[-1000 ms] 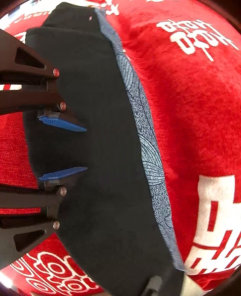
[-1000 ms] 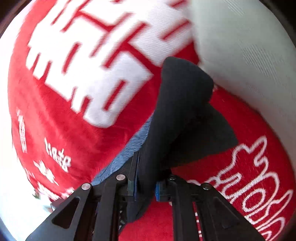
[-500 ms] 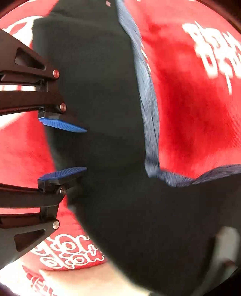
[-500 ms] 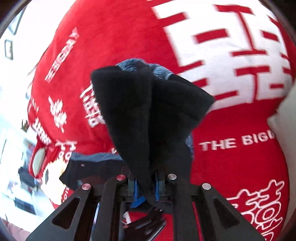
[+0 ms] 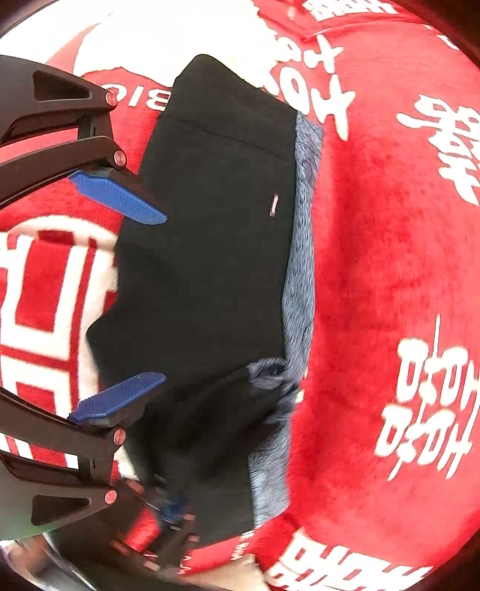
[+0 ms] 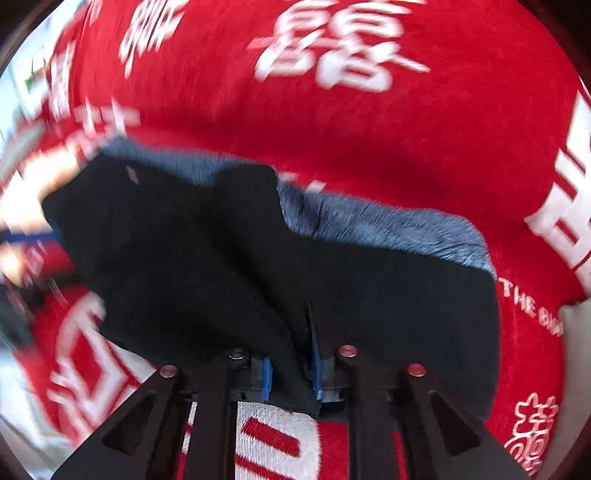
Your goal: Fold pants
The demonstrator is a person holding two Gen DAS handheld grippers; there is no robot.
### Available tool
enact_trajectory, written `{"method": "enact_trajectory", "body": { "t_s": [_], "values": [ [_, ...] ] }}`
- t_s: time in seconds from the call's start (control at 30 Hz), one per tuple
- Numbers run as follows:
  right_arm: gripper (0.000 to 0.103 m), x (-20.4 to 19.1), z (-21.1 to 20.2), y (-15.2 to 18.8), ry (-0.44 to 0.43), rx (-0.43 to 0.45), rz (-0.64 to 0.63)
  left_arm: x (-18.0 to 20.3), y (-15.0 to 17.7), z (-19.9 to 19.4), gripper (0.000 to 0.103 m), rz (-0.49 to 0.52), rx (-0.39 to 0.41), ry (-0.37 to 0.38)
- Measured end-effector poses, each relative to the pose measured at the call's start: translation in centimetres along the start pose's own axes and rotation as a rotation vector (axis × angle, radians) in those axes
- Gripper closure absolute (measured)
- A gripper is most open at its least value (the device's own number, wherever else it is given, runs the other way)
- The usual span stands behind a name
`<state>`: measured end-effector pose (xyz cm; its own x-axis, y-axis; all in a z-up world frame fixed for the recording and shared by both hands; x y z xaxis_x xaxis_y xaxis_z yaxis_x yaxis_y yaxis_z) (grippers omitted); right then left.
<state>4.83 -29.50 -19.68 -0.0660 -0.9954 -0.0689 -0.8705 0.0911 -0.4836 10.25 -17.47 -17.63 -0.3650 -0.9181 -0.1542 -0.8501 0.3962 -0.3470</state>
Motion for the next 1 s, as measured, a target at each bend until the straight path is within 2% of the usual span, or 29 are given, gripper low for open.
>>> {"method": "enact_trajectory", "body": {
  "t_s": [0.03, 0.07, 0.1, 0.13, 0.17, 0.27, 0.4, 0.5, 0.63, 0.67, 0.7, 0.77, 0.83, 0.87, 0.93, 1.0],
  "values": [
    [0.073, -0.5, 0.3, 0.3, 0.05, -0.008, -0.04, -0.6, -0.4, 0.3, 0.019, -0.018, -0.009, 0.022],
    [0.06, -1.2, 0.4, 0.5, 0.094, -0.013, -0.086, -0.9, -0.9, 0.3, 0.019, -0.027, -0.01, 0.031],
    [0.053, -2.2, 0.1, 0.8, 0.119, -0.015, -0.135, -1.1, -1.4, 0.3, 0.019, -0.031, -0.006, 0.041],
    [0.046, -2.8, -0.4, 1.1, 0.117, -0.011, -0.156, -0.6, -2.2, 0.5, 0.019, -0.03, -0.003, 0.051],
    [0.044, -3.4, -1.2, 1.4, 0.104, -0.004, -0.171, -0.5, -2.7, 0.1, 0.019, -0.026, 0.0, 0.075],
    [0.043, -3.3, -4.1, 2.4, 0.08, 0.003, -0.136, 1.3, -3.2, -0.9, 0.019, 0.013, -0.018, 0.15],
    [0.042, 0.2, -6.9, 4.1, 0.041, -0.011, 0.092, 5.5, -3.3, -2.1, 0.019, 0.107, -0.019, 0.234],
    [0.042, 2.7, -7.5, 5.2, 0.027, -0.025, 0.197, 7.9, -3.1, -2.5, 0.019, 0.136, -0.03, 0.263],
    [0.043, 4.0, -7.6, 6.6, 0.019, -0.034, 0.246, 9.9, -3.4, -1.9, 0.02, 0.14, -0.055, 0.294],
    [0.043, 4.1, -7.6, 6.9, 0.013, -0.034, 0.256, 10.3, -3.5, -1.7, 0.026, 0.141, -0.058, 0.299],
    [0.043, 4.2, -7.7, 7.5, 0.002, -0.036, 0.273, 10.5, -3.5, -1.4, 0.045, 0.147, -0.065, 0.303],
    [0.043, 4.5, -7.5, 7.8, -0.012, -0.037, 0.302, 11.4, -3.1, -0.4, 0.072, 0.175, -0.112, 0.299],
    [0.046, 4.9, -7.4, 8.2, -0.028, -0.036, 0.338, 11.7, -3.0, 0.0, 0.092, 0.18, -0.134, 0.315],
    [0.049, 5.1, -7.5, 8.3, -0.033, -0.035, 0.349, 11.7, -2.9, -0.2, 0.097, 0.179, -0.142, 0.332],
    [0.052, 5.5, -7.5, 8.4, -0.039, -0.035, 0.369, 11.7, -2.9, -0.8, 0.097, 0.182, -0.136, 0.347],
    [0.052, 5.8, -7.9, 8.3, -0.041, -0.03, 0.378, 11.5, -2.5, -1.2, 0.097, 0.209, -0.134, 0.323]
  ]
}}
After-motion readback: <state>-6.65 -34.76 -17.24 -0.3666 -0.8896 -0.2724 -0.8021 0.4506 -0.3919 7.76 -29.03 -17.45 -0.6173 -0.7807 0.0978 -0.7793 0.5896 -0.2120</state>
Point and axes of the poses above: each gripper's, at about its wrist camera, not at the fingertips, and z roughly the way its jaws point, x to its right, y to its underside, the point moved 8 cm from there along z, roughly the way its jaws point, and after that the axes turned 14 degrees about -y, right-handed, at the moved point
